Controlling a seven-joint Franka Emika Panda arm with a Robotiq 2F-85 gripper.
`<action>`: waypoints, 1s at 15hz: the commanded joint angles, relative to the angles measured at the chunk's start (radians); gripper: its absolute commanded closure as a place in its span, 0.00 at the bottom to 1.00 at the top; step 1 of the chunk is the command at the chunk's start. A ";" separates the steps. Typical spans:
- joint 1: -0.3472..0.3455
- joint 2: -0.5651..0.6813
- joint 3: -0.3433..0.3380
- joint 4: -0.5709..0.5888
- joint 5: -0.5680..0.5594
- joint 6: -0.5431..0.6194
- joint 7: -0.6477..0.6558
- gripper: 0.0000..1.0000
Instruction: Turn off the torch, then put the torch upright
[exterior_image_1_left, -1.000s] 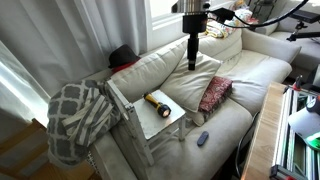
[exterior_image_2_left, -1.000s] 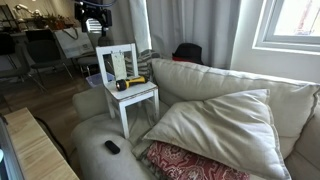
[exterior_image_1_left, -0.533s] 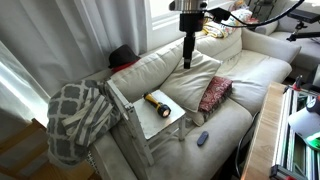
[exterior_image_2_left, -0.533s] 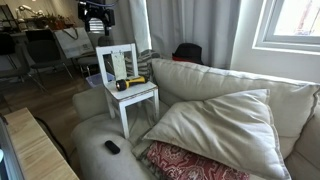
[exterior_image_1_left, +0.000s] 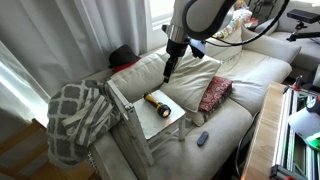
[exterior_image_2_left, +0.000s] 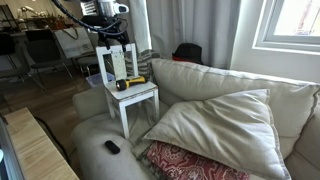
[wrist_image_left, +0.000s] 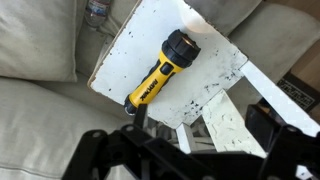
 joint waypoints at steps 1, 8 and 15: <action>-0.045 0.142 0.051 0.028 0.010 0.117 0.009 0.00; -0.137 0.258 0.148 0.066 -0.032 0.145 0.021 0.00; -0.158 0.338 0.153 0.122 -0.033 0.172 0.033 0.00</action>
